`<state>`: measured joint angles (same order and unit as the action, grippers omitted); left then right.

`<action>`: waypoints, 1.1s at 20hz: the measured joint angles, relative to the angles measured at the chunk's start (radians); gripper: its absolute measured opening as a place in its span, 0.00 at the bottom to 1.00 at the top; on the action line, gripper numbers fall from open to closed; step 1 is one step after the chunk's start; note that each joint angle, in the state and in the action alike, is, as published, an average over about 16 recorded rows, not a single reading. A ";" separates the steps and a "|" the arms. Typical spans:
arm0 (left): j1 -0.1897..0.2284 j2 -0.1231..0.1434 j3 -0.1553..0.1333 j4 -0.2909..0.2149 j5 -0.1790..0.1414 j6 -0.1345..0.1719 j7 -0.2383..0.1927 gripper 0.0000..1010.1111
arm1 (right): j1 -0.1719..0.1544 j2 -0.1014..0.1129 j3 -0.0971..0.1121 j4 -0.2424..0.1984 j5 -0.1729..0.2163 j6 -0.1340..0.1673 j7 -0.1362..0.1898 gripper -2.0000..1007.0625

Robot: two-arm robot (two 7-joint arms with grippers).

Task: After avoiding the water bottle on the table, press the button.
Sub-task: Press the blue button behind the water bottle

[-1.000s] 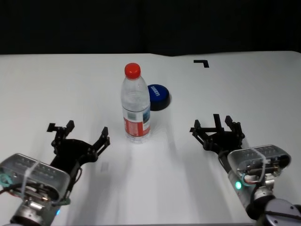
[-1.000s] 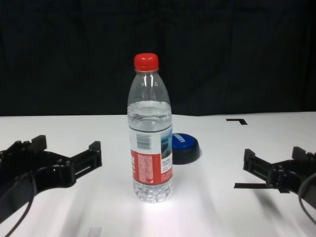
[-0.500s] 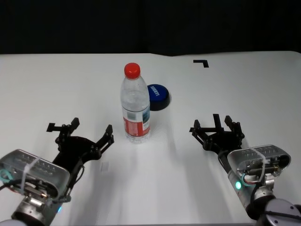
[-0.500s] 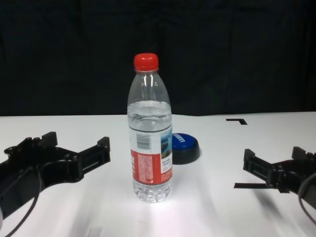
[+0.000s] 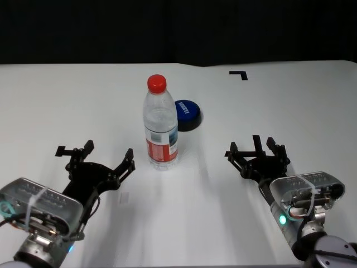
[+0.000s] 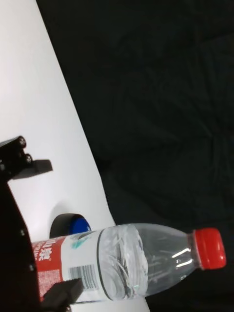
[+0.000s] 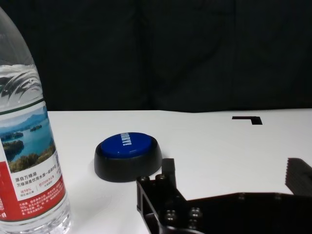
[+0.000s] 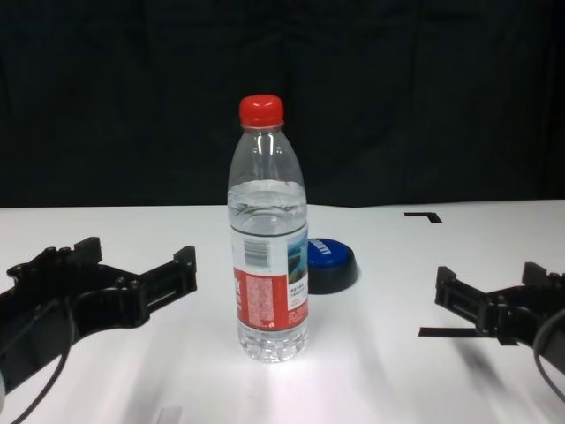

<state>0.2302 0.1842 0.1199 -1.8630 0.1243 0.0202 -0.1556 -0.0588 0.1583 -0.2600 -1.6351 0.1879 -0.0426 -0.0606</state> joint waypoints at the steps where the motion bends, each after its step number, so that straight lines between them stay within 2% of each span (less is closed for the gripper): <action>1: 0.000 0.000 0.000 0.000 0.000 0.000 0.000 0.99 | 0.000 0.000 0.000 0.000 0.000 0.000 0.000 1.00; 7: 0.001 -0.001 0.000 0.000 0.002 0.000 0.001 0.99 | 0.000 0.001 0.002 0.000 0.002 -0.001 0.004 1.00; 12: 0.001 -0.001 0.000 0.000 0.002 -0.001 0.001 0.99 | 0.001 0.007 0.023 -0.002 0.022 -0.006 0.034 1.00; 17: 0.001 -0.001 0.000 0.000 0.003 -0.001 0.001 0.99 | 0.006 0.019 0.059 -0.004 0.059 -0.010 0.090 1.00; 22: 0.001 -0.001 0.000 0.000 0.003 -0.001 0.001 0.99 | 0.015 0.037 0.105 -0.010 0.116 -0.007 0.172 1.00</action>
<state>0.2312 0.1830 0.1197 -1.8626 0.1273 0.0193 -0.1542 -0.0440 0.1955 -0.1548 -1.6453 0.3039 -0.0499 0.1118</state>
